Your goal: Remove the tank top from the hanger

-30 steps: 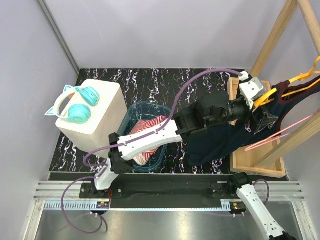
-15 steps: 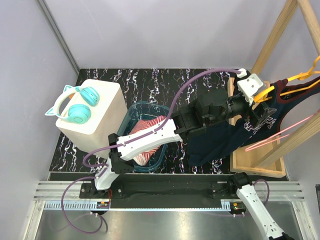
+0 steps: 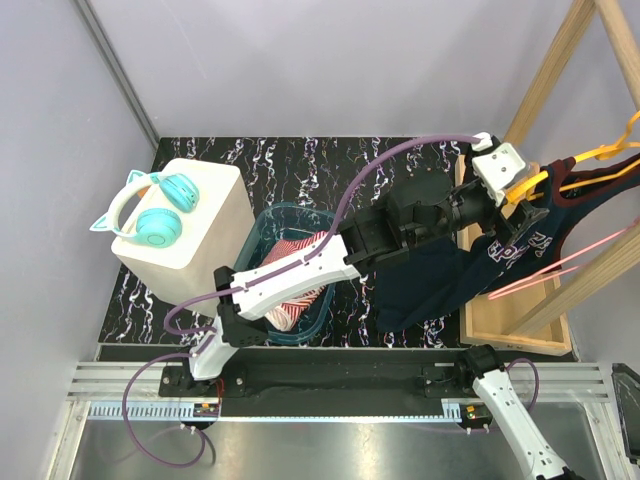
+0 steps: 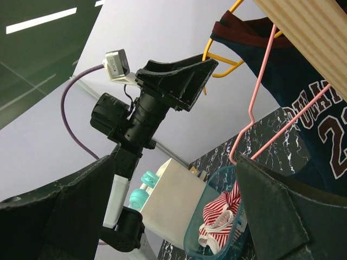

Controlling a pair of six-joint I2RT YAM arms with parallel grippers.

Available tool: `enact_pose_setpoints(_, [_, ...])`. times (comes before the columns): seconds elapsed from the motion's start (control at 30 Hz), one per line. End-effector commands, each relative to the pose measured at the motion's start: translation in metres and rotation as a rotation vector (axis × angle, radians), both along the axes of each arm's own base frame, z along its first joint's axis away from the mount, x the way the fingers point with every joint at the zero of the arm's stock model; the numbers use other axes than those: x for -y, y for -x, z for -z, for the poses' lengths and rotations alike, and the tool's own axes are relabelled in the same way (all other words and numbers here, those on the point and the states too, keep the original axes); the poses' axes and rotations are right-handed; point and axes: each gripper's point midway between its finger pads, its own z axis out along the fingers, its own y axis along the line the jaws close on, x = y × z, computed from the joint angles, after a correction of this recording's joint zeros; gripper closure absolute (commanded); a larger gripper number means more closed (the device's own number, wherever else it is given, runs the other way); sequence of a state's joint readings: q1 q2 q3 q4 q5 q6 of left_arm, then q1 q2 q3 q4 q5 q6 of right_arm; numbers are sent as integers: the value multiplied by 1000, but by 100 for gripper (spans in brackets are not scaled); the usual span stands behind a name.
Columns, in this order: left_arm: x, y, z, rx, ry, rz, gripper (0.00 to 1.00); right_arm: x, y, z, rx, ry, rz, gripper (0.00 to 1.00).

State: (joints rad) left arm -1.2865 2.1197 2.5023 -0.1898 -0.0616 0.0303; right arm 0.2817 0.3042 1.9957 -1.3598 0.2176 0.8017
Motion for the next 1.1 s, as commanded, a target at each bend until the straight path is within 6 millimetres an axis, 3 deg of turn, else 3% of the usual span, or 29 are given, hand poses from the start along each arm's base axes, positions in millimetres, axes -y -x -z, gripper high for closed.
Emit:
enact_pose_setpoints(0.0, [-31,-2,-52,54,111,-49,4,-4,-3,52,-190,54,-23,0])
enact_pose_setpoints(0.13, [-54,-4,-62,30,112,-95,4,-5,-3,51,-189,60,-24,0])
enact_pose_setpoints(0.37, [-86,19,-37,-110,38,-30,1,-5,-1,51,-181,62,-28,0])
enact_pose_setpoints(0.47, [-97,26,-39,-125,20,-7,1,-5,-2,53,-188,64,-30,0])
enact_pose_setpoints(0.63, [-82,30,-60,-103,6,78,2,-10,-4,53,-187,55,-55,0])
enact_pose_setpoints(0.83, [-58,6,-58,-95,70,129,9,-12,0,55,-183,41,-68,0])
enact_pose_setpoints(0.97, [-41,6,-63,-79,130,160,11,-13,-2,56,-193,40,-72,0])
enact_pose_setpoints(1.07, [-28,7,-55,-91,142,188,11,-13,-2,56,-194,39,-74,0])
